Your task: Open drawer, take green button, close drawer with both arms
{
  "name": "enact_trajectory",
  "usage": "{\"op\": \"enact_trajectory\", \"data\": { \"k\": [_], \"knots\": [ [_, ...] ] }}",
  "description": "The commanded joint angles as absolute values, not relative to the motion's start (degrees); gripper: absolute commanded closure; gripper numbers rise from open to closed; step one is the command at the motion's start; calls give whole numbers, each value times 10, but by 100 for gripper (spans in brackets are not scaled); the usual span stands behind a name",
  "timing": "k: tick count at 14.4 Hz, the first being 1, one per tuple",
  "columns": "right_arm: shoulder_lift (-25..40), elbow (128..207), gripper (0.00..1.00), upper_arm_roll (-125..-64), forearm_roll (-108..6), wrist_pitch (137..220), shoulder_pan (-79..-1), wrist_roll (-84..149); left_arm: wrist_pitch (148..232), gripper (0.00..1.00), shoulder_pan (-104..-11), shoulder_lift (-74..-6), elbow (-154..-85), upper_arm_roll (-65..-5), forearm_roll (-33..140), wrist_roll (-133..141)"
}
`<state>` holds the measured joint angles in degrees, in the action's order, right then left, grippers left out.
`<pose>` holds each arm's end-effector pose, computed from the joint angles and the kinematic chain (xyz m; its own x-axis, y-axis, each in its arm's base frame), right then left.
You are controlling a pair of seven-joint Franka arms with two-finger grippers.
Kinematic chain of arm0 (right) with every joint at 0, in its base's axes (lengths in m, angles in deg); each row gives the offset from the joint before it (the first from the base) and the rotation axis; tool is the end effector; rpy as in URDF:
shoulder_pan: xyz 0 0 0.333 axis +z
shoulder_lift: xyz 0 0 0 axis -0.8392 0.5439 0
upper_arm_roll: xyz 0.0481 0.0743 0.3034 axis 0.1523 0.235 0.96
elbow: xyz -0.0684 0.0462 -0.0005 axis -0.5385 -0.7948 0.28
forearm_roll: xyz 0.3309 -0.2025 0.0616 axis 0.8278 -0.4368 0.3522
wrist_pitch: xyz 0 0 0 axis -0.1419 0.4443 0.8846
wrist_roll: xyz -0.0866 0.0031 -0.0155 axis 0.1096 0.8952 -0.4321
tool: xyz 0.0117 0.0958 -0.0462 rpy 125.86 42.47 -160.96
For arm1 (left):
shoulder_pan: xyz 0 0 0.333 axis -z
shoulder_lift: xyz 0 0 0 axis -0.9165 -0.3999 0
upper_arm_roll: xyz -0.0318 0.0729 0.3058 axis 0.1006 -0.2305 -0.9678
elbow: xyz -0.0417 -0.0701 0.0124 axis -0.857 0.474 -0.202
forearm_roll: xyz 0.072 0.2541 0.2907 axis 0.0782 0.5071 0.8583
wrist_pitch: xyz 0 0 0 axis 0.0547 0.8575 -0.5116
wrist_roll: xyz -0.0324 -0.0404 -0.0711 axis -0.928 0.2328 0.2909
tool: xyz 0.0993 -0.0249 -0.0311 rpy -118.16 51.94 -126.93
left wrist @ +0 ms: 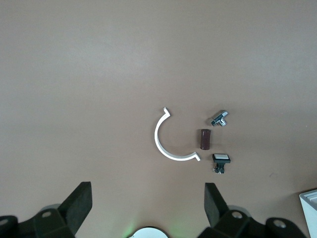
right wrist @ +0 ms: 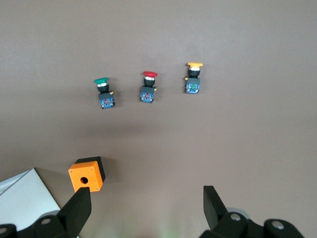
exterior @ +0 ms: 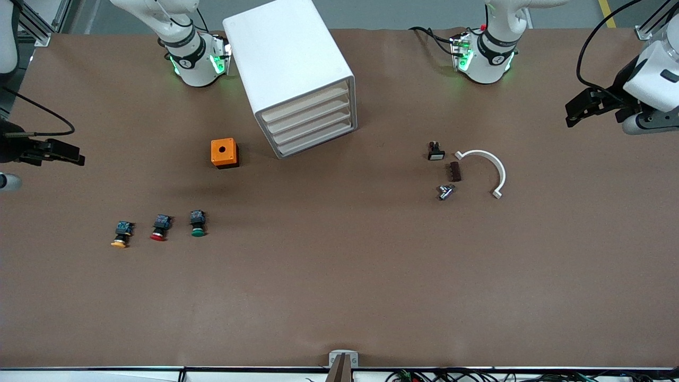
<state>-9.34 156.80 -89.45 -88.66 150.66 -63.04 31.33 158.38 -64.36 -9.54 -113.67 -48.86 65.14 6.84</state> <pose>0.5795 -0.0669 0.5687 0.9917 -0.0106 -0.1280 -0.0115 -0.9999 -0.0064 0.5154 -0.0564 0.6349 0.9978 0.0480 -0.0451 0.0452 -0.9970 -0.0622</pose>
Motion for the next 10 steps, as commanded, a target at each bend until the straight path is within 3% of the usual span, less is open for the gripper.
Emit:
{"op": "enact_trajectory", "data": {
  "k": [1,10],
  "knots": [
    [-75,1529,0,-891,-887,1493,-635,311,1612,0,-642,-53,-1188,-492,644,55],
    [-109,1528,0,-891,-889,1475,-616,309,1615,0,-642,-42,-1202,-489,644,55]
  ]
}}
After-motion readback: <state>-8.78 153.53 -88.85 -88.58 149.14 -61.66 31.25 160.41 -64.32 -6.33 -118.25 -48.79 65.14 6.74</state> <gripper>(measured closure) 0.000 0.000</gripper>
